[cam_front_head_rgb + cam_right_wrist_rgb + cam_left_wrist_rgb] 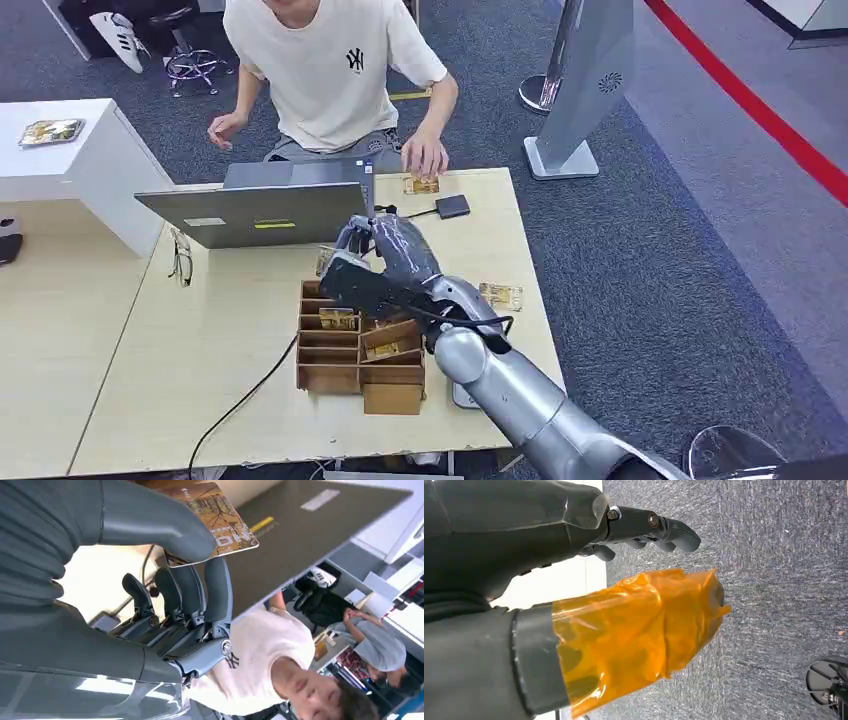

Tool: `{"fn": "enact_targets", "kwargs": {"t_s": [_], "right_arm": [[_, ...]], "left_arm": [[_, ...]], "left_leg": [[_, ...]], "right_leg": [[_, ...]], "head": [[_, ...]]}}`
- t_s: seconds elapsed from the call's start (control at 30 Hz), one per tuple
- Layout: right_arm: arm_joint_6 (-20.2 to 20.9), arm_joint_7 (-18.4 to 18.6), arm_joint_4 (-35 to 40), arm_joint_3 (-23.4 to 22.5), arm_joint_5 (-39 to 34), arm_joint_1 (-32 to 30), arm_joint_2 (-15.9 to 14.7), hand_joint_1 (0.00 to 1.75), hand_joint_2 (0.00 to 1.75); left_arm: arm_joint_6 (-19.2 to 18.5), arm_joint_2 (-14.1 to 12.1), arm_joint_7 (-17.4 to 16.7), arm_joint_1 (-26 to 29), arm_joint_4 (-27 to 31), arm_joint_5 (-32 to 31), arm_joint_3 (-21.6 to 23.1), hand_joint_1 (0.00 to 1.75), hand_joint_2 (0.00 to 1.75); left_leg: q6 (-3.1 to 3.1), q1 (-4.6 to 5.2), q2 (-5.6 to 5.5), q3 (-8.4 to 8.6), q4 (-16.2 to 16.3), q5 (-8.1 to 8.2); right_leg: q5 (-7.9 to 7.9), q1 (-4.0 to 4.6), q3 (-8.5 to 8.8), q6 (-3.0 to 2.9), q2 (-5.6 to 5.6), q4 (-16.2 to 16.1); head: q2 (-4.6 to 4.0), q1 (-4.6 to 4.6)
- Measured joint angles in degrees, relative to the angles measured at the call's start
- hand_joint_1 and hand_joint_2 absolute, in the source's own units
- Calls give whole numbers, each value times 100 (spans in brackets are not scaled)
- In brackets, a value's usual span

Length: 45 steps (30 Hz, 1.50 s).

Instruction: Pass the card to the sensor for recognition and then transmit it.

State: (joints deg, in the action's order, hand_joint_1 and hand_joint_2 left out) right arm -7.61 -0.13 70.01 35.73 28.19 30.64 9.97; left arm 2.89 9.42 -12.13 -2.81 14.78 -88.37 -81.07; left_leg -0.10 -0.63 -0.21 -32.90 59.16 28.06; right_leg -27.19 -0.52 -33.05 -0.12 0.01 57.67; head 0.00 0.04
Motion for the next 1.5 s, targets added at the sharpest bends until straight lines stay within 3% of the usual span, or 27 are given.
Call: {"fn": "enact_targets", "kwargs": {"t_s": [0.87, 0.9, 0.93, 0.97, 1.0, 1.07, 1.37, 1.5], "right_arm": [[-30, 24, -1125, -822, -94, 1420, -151, 140, 175], [-37, 2, -1178, -850, -92, 1450, -153, 127, 175], [-37, 2, -1224, -863, -74, 1479, -153, 87, 175], [-37, 24, -1250, -872, -46, 1503, -153, 35, 175], [-39, 77, -1272, -876, 22, 1523, -153, 7, 175], [-50, 155, -1311, -876, 132, 1541, -155, 0, 175], [-127, 254, -1491, -870, 427, 1532, -177, 0, 175], [-123, 18, -1432, -883, 152, 1387, -177, 0, 175]], "left_arm": [[-94, -13, -57, 15, 0, -11, 280, 0, 0], [-94, -13, -57, 21, 0, -11, 282, 0, 0], [-94, -13, -57, 28, 0, -11, 284, 0, 0], [-94, -13, -57, 31, 0, -11, 286, 0, 0], [-94, -15, -57, 31, 0, -11, 289, 0, 0], [-96, -15, -57, 30, 0, -11, 299, 0, 0], [-114, -17, -83, 37, 0, -9, 361, 0, 0], [-114, -9, -87, 38, 0, -4, 361, 0, 0]], "left_leg": [[1, 0, -1, 0, 1, -1], [1, 0, -1, 0, 2, -1], [1, 1, -1, 0, 2, -1], [1, 0, 0, 0, 2, -1], [1, 1, 0, 0, 2, -1], [1, 0, 0, 0, 2, -1], [1, 0, 0, 0, 2, -1], [1, 0, 0, 0, 2, -1]], "right_leg": [[2, 0, 1, 0, -2, 0], [2, 0, 1, 0, -2, 0], [2, 0, 1, 0, -1, 0], [2, 0, 1, 0, 0, 0], [2, 0, 0, 0, 0, 0], [2, 0, 0, 0, 0, 0], [2, 0, 0, 0, -1, 0], [2, 0, 0, 0, -1, 0]], "head": [[0, 0], [0, 2], [0, 0], [0, 0], [0, 0], [0, 0], [0, 0], [0, 0]]}}
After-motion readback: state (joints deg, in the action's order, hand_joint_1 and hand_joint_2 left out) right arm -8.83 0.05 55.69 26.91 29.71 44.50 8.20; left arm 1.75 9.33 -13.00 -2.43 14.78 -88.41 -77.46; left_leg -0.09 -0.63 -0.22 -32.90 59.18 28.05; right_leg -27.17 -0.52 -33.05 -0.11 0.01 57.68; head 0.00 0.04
